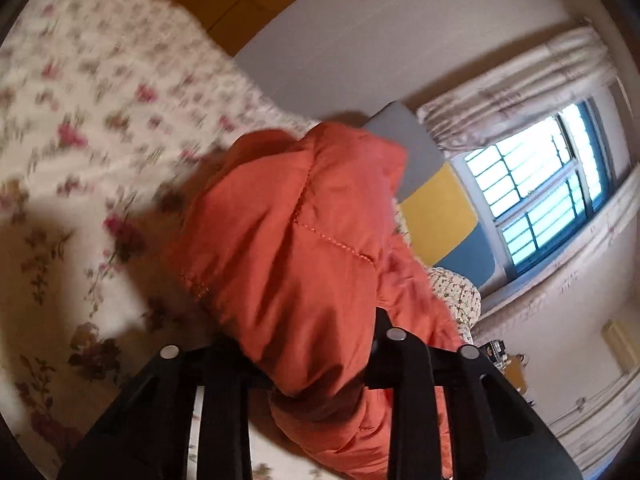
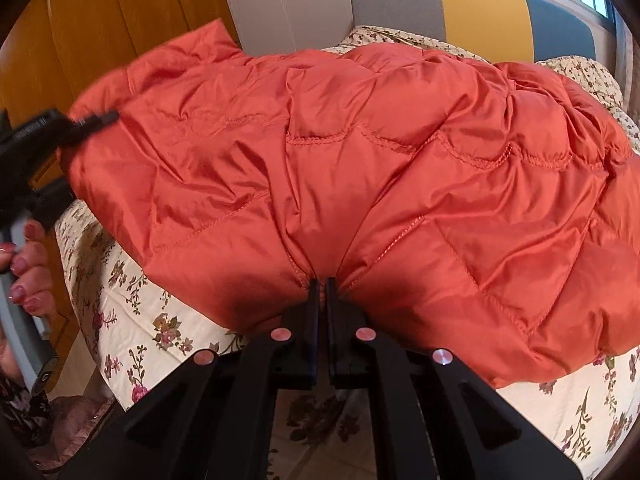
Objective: Fold large clothes
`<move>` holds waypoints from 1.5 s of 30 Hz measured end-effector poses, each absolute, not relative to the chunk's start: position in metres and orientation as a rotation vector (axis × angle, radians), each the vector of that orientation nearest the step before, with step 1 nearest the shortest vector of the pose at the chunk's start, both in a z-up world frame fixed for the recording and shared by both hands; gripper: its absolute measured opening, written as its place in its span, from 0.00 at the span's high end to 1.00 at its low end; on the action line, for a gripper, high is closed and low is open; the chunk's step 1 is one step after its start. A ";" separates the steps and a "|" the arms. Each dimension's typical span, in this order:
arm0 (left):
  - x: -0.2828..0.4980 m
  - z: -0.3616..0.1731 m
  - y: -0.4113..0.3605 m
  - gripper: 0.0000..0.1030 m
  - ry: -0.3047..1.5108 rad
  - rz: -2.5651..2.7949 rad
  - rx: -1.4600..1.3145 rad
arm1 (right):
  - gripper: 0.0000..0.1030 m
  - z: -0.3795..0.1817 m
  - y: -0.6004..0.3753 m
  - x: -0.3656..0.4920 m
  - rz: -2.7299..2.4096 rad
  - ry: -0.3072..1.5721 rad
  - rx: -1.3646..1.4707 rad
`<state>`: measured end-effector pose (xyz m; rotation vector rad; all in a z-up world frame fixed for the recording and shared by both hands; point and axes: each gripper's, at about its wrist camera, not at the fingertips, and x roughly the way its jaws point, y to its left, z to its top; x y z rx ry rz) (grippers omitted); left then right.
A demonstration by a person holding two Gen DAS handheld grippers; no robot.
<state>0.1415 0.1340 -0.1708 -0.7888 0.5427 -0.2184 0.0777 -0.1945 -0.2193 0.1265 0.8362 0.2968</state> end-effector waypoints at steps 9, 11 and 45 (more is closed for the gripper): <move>0.123 -0.095 0.070 0.75 0.400 -0.287 -0.471 | 0.94 -0.210 -0.210 0.087 0.302 0.875 0.225; 0.117 -0.080 0.051 0.75 0.373 -0.302 -0.379 | 0.82 -0.198 -0.225 0.082 0.295 0.851 0.289; 0.079 -0.086 -0.183 0.75 0.263 -0.725 0.264 | 0.75 -0.169 -0.445 -0.026 -0.161 0.671 0.655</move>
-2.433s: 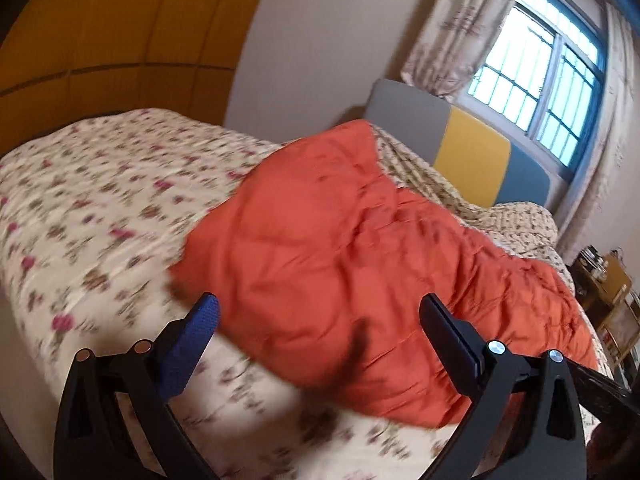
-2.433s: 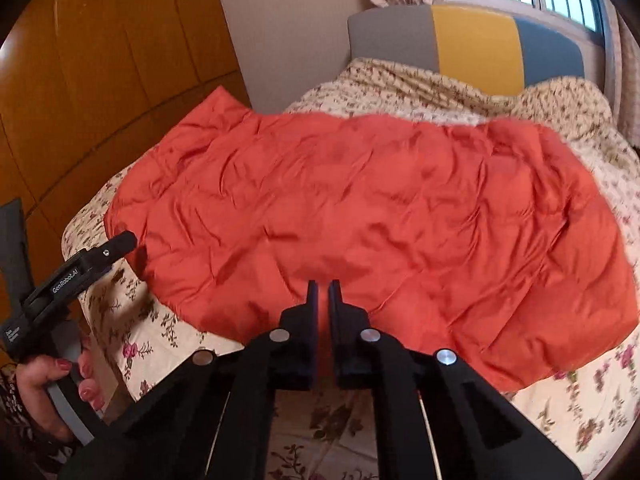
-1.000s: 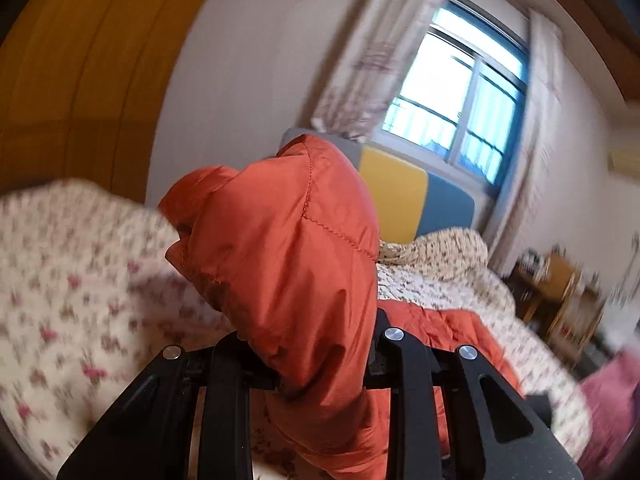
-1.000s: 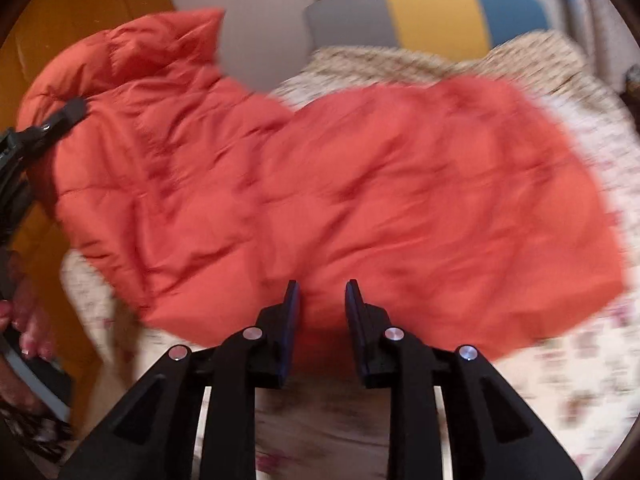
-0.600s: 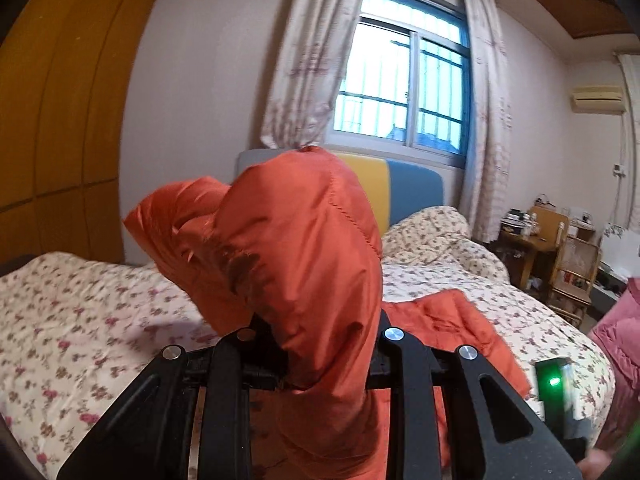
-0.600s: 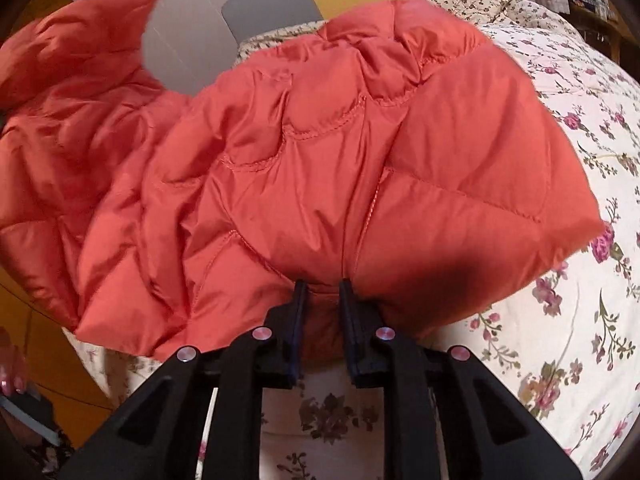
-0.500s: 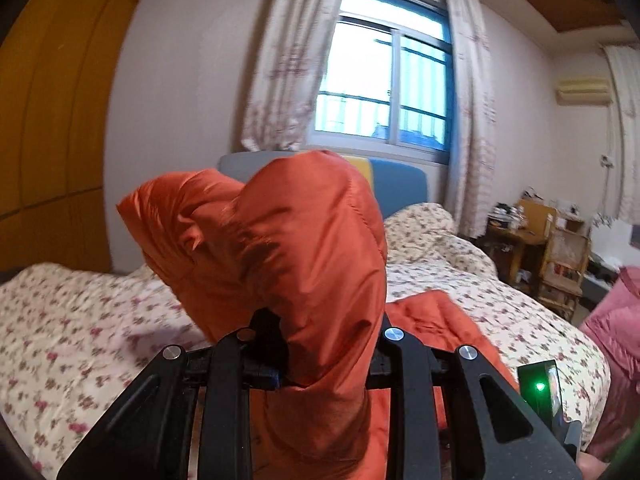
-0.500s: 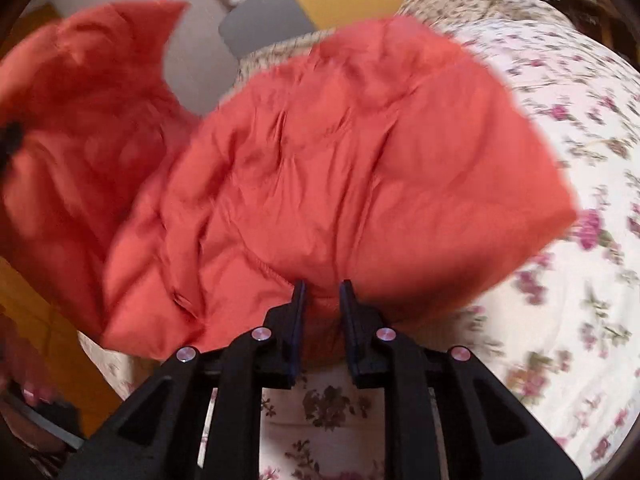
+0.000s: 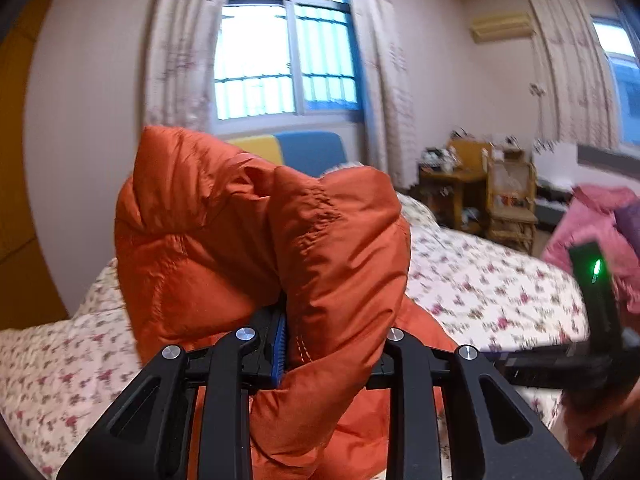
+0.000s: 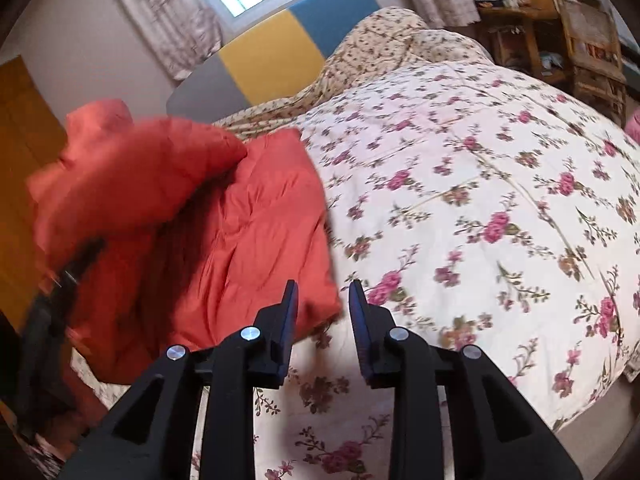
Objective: Fold large clothes
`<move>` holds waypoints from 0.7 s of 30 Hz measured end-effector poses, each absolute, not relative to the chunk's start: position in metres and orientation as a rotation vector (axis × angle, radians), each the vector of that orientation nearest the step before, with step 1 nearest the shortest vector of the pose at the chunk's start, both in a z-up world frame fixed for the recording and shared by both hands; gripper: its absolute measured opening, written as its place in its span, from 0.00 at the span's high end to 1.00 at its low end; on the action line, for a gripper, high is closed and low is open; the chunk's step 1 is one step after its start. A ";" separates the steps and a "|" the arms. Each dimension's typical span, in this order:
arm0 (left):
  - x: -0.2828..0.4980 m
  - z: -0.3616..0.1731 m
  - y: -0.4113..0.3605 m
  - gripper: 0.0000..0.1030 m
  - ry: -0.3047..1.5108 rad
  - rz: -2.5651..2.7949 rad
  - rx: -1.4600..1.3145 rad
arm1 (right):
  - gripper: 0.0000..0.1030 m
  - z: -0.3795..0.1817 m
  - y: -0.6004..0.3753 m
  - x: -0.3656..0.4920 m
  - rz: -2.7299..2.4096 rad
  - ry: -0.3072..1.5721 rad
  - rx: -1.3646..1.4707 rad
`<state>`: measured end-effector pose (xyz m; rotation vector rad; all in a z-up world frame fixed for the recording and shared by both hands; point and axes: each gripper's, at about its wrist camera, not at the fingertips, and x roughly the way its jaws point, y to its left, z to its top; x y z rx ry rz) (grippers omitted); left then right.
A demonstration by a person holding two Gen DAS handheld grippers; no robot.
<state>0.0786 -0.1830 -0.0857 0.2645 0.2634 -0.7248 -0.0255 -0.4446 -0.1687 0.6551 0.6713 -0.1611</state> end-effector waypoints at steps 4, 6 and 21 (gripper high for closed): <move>0.076 -0.109 -0.208 0.75 0.287 -0.769 0.335 | 0.65 -0.153 -0.453 -0.032 -0.123 0.641 0.689; 0.076 -0.124 -0.220 0.74 0.331 -0.797 0.361 | 0.58 -0.143 -0.450 -0.033 -0.092 0.630 0.677; 0.066 -0.178 -0.238 0.73 0.428 -0.943 0.457 | 0.93 -0.155 -0.419 0.009 -0.054 0.815 0.583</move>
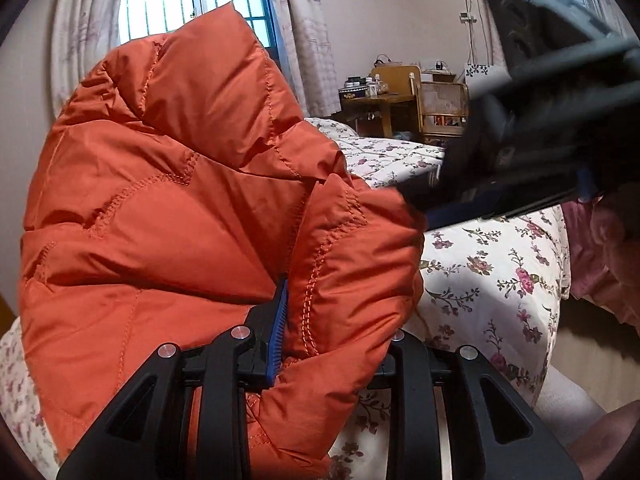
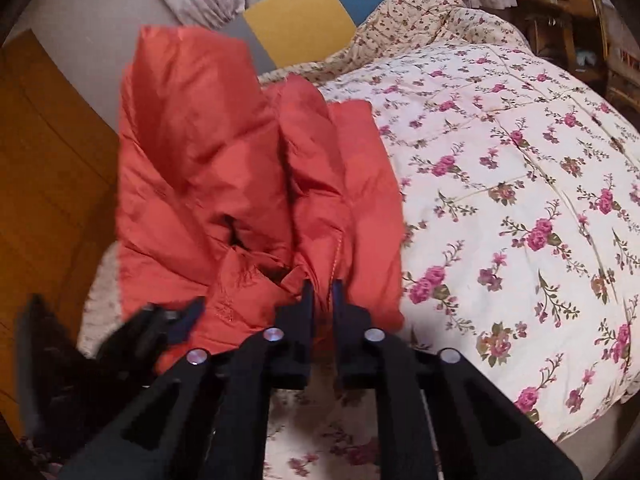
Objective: Fold large clothes
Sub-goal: 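Lay the bundled jacket down and press it with both grippers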
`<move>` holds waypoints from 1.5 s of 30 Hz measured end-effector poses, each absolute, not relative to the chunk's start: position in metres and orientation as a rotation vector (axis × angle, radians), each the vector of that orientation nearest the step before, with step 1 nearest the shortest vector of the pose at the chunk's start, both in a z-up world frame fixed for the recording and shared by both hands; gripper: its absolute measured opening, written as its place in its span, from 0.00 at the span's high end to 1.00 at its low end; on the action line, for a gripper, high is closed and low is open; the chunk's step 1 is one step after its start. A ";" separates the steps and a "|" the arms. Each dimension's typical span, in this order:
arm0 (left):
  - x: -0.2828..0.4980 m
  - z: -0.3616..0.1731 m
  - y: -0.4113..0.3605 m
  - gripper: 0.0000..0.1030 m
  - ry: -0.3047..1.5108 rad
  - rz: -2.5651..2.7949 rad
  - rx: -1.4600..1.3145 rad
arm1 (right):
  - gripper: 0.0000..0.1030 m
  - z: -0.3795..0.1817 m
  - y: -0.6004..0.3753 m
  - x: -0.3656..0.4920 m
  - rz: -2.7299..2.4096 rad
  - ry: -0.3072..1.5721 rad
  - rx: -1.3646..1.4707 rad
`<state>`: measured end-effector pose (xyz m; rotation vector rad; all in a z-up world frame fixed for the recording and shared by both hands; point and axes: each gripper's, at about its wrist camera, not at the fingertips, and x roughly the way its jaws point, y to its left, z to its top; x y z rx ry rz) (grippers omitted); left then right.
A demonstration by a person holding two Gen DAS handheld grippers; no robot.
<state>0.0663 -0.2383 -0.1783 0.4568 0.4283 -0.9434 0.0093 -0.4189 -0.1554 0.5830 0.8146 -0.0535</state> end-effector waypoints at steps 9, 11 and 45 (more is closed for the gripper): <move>0.055 -0.158 -0.209 0.66 0.471 -1.034 0.482 | 0.96 -0.183 -0.421 0.010 -0.129 0.866 0.566; 0.055 -0.153 -0.196 0.66 0.492 -1.070 0.443 | 0.96 -0.188 -0.422 0.012 -0.142 0.870 0.564; 0.213 -0.108 -0.151 0.46 0.616 -0.485 -0.110 | 0.77 -0.042 -0.375 0.111 -0.059 0.570 0.261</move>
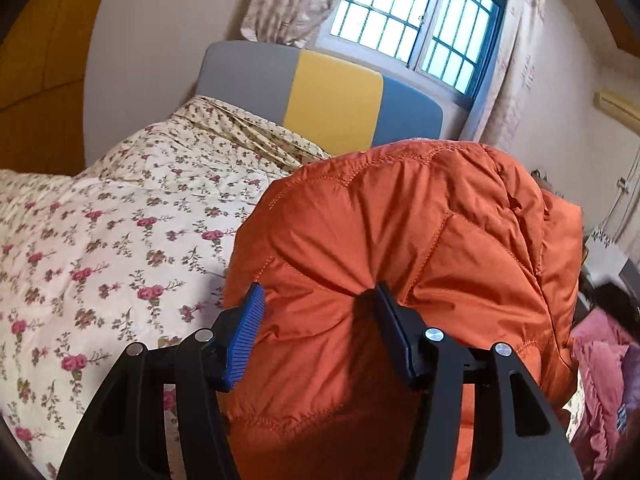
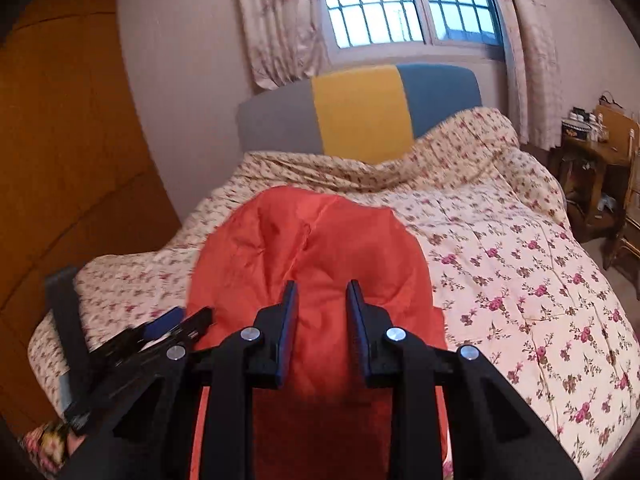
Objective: Fold large clothes
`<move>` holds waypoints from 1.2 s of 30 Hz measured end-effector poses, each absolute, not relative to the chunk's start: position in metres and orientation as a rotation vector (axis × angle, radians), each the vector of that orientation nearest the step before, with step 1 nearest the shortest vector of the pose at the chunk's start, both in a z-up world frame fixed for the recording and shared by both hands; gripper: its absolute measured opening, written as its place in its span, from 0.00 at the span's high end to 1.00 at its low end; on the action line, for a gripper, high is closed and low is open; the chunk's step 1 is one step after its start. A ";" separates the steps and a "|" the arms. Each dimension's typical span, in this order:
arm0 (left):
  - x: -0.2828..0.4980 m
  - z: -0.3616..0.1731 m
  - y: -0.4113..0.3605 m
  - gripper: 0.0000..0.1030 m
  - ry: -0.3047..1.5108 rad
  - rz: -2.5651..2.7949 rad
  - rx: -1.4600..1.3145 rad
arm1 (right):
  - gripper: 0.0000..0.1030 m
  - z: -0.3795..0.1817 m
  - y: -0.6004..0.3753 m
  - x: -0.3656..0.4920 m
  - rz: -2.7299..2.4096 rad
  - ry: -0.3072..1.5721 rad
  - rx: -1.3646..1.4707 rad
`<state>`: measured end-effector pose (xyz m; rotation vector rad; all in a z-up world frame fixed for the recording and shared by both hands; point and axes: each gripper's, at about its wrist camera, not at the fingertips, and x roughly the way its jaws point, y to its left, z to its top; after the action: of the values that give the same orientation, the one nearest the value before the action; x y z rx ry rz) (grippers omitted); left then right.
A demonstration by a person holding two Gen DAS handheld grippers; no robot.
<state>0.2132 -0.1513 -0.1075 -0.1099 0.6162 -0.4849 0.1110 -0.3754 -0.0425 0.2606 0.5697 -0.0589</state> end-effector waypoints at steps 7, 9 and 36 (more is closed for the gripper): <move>0.219 -0.108 -0.171 0.46 0.635 -0.459 -0.052 | 0.82 -0.075 -0.401 0.145 -0.177 0.704 0.284; 0.220 -0.108 -0.179 0.46 0.642 -0.452 -0.037 | 0.82 -0.089 -0.409 0.149 -0.193 0.731 0.290; 0.243 -0.148 -0.231 0.42 0.615 -0.404 0.082 | 0.83 -0.181 -0.449 0.188 -0.191 0.773 0.369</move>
<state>0.2432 -0.2313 -0.1481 0.0819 0.6145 -0.4044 0.1880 -0.4485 -0.1805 0.3693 0.7734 -0.1906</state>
